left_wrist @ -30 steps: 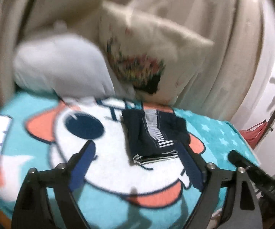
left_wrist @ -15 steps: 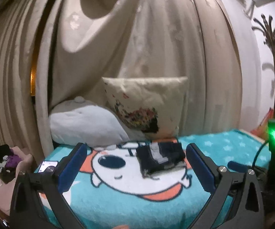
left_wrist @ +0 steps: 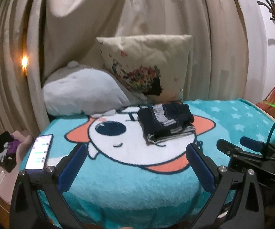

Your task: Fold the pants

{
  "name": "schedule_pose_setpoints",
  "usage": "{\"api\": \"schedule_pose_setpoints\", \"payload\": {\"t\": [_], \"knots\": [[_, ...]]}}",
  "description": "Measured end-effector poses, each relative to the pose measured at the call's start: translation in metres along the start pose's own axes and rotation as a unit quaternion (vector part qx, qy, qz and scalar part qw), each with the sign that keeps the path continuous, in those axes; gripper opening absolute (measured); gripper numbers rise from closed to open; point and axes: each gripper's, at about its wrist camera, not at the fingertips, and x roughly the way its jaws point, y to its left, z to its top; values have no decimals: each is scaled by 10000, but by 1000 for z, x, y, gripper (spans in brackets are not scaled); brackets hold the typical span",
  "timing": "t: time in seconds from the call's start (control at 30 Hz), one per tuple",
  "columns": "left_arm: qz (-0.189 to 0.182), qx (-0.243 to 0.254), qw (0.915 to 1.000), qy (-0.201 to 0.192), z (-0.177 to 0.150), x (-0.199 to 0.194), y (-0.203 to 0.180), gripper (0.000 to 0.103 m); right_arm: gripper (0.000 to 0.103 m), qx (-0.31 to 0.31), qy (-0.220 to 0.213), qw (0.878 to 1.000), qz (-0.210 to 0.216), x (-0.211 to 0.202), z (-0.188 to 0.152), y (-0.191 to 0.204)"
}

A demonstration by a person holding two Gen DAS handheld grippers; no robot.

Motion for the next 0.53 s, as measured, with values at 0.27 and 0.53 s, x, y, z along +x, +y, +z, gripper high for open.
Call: {"api": "schedule_pose_setpoints", "payload": {"t": [0.27,0.53], "knots": [[-211,-39,9993,313,0,29,4,103,78,-59,139,9999,-44,23,1,2],[-137,-41,9984,538,2,57,9,103,81,-42,278,9996,-33,41,7,1]]}}
